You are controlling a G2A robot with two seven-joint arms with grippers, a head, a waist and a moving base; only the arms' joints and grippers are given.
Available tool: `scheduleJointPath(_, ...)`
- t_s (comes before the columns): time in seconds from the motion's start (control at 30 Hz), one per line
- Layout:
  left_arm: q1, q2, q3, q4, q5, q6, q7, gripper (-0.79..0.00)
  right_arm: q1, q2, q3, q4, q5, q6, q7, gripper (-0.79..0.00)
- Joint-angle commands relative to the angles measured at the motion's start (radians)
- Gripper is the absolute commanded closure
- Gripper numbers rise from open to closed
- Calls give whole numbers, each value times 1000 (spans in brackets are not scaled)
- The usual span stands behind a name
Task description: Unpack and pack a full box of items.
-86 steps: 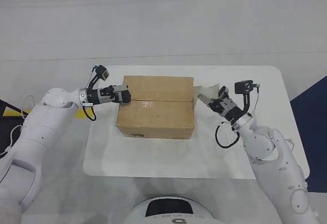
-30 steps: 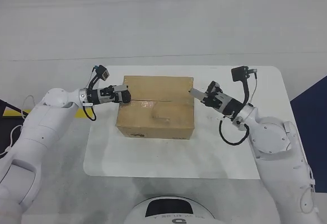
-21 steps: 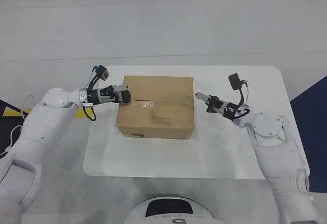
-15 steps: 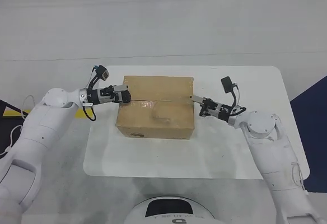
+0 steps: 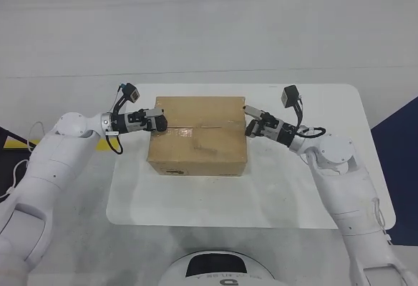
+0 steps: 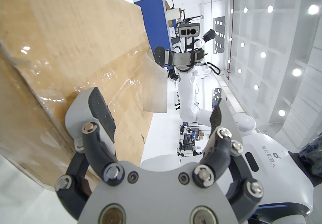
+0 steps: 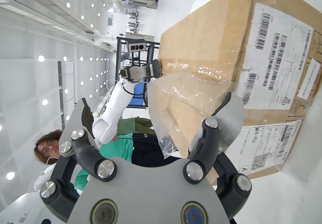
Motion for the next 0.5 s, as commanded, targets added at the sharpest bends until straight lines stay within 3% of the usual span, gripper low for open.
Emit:
scheduleJointPath(0.0,0,0,0,0,0,0,0,-785,1,1,-2,-2,-4,5,-3,-785)
scheduleJointPath(0.47,0,0,0,0,0,0,0,-785,33,-1,-60,5,-39,68,-58,-785)
